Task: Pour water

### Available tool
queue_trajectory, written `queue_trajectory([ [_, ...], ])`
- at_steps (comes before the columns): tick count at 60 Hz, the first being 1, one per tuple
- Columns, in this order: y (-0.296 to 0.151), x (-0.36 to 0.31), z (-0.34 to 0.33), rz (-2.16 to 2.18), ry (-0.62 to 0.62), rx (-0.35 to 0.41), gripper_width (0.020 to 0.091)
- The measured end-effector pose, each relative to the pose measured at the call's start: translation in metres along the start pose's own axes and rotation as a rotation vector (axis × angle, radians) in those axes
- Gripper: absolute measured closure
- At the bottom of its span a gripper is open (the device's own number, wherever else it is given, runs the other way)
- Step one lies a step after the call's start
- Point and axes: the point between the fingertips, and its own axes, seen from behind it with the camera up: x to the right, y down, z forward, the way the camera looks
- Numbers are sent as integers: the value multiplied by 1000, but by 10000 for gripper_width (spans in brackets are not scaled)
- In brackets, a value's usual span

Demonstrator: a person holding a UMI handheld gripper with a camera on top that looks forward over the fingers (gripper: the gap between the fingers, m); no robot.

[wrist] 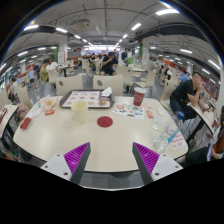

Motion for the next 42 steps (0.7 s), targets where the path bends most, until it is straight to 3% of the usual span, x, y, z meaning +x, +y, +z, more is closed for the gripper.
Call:
queue_trajectory([
  [23,37,229,75,87,115,30,249],
  [35,20,260,134,140,74,89,266],
  [42,14,263,159,136,61,114,374],
])
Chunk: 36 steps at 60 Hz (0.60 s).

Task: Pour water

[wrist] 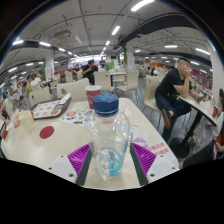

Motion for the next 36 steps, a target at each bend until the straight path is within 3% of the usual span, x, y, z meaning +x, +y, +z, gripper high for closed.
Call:
queue_trajectory([
  [5,-5,-9,8,9,-28,21,513],
  [18,-10,-7,11,-7,1,62,659],
  [24,-10,-8,12,-27,13,55,691],
  [36,-15,-12,14,-82,69,23,690],
])
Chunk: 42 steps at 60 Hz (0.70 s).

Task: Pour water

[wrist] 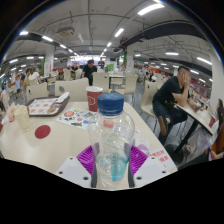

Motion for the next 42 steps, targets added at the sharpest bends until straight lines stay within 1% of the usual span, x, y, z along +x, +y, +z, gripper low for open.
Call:
queue_trajectory([
  [4,-10,-1,-2,-77,46,-4,689],
  [10,-45,-11,-7,-175,111,11,690],
  [18,-113,-39,-11,-428,229,56,692],
  [27,-186,-102,-5,-821,346,102,690],
  [32,-218,-152,2,-1022,380,142,689],
  [37,-239,-197,5,-1240,437,166,690],
  [42,-246,-240,15,-1445,462,181,690],
])
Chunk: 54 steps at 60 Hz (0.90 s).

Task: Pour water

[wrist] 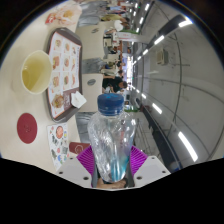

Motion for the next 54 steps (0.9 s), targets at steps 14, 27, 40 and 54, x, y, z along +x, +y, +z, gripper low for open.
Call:
queue_trajectory([
  [14,-69,-44,4,-509,35,81,693],
  [27,-69,-65,2,-518,-31,80,691],
  [40,-68,-34,-13,103,-180,87,691],
  [54,-71,-8,-33,1003,-373,132,689],
])
